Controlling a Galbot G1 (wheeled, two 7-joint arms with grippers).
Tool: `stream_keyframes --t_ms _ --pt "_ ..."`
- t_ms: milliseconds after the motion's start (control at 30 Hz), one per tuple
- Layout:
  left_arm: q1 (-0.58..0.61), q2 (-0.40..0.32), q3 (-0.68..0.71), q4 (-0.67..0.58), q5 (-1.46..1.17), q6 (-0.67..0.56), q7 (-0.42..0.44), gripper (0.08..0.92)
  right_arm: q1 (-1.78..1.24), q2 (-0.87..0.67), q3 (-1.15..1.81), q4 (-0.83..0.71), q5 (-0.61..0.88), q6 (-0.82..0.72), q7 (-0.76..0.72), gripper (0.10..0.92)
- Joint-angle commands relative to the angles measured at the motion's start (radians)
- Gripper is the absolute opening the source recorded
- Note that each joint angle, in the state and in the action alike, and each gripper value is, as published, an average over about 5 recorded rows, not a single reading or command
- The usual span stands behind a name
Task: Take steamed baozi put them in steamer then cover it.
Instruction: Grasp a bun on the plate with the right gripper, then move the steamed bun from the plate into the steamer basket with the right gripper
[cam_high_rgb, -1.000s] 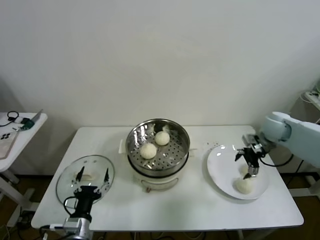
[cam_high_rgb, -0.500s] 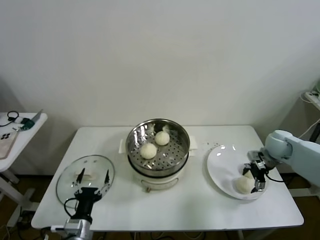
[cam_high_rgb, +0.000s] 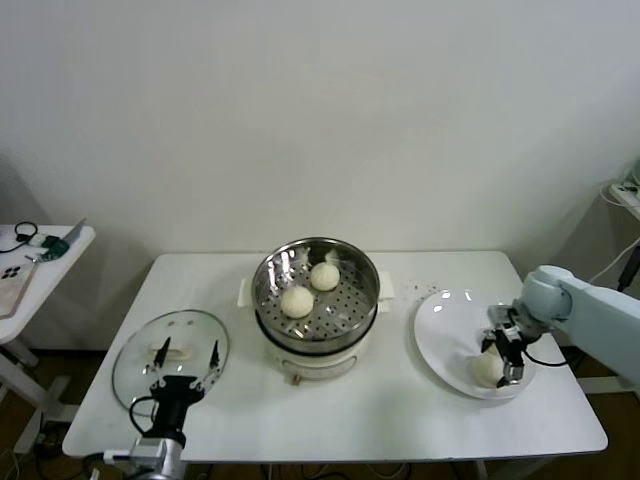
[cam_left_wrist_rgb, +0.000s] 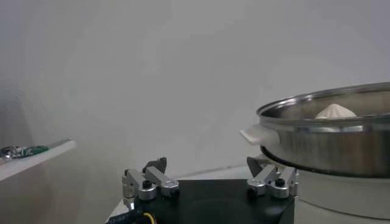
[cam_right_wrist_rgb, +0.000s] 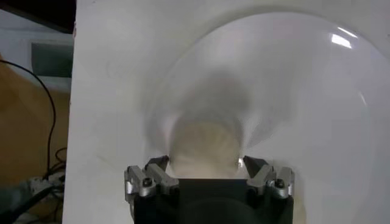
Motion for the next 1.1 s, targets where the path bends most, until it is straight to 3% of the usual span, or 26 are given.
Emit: stream_keyframes --t_ms 33,167,433,633,1100 --pt "-0.006 0.000 0.002 0.006 -0.001 0.001 0.000 0.823 -0.014 0.033 0.010 -0.030 -0.011 0.003 -0.009 0.823" --pt "-0.011 0.000 0.004 0.011 -0.002 0.001 0.000 0.823 -0.001 0.039 -0.002 -0.033 -0.006 0.003 -0.014 0.802" --pt "-0.014 0.003 0.004 0.013 -0.004 0.003 0.000 0.823 0.032 0.038 -0.015 -0.027 0.018 0.007 -0.016 0.676" --pt "-0.015 0.005 0.006 0.011 -0.004 0.004 0.000 0.823 0.230 0.037 -0.133 0.026 0.071 0.049 -0.030 0.659" --pt "0.003 0.004 0.016 -0.003 0.002 0.002 -0.001 0.823 0.807 0.234 -0.426 0.189 0.000 0.389 -0.077 0.661"
